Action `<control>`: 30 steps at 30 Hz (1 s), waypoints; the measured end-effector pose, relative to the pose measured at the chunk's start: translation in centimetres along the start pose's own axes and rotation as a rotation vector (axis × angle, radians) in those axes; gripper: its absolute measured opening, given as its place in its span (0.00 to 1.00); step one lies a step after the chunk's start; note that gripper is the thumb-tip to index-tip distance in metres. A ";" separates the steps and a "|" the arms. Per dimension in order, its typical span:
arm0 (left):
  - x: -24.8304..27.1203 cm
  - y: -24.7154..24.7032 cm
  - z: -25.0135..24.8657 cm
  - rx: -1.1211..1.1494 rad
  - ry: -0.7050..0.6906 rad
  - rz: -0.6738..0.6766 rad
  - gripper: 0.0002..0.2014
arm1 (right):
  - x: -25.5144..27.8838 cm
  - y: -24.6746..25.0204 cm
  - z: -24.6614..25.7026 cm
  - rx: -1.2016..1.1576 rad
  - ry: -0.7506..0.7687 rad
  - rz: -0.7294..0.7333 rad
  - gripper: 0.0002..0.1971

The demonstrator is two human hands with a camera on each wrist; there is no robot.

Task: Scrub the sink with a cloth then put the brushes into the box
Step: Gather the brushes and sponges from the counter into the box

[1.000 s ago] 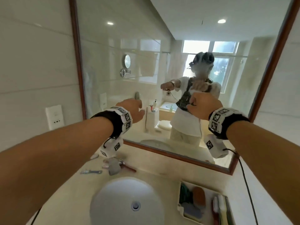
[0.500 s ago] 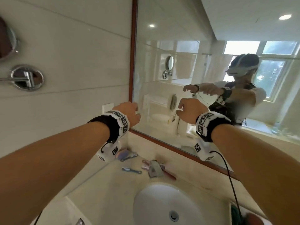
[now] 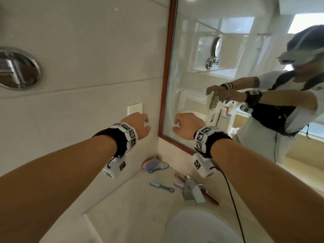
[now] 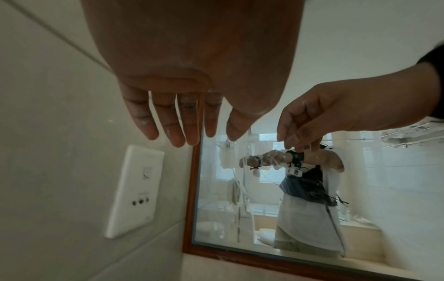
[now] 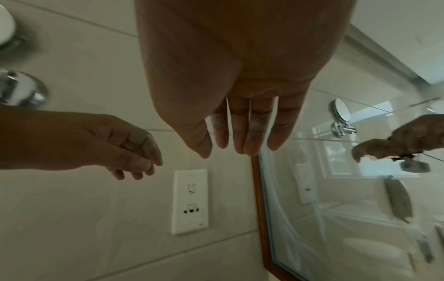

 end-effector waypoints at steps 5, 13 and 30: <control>-5.6 -8.9 -3.2 0.087 -0.139 0.123 0.17 | -2.3 -5.4 -8.0 0.022 -0.176 0.093 0.09; -12.4 -22.9 -11.2 0.182 -0.415 0.365 0.15 | 1.2 -12.6 -22.2 0.086 -0.594 0.218 0.07; -9.5 -51.9 -13.2 0.052 -0.474 0.757 0.27 | 10.5 -35.6 -34.1 -0.122 -0.848 0.451 0.21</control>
Point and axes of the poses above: each hand's wrist, its own x-axis away from the middle knuckle, its own y-axis out of the back of the hand, z = x × y, the point moved 10 cm from there along -x, towards the middle knuckle, and after that the axes turned 2 degrees about -x, right-handed, at the moved point
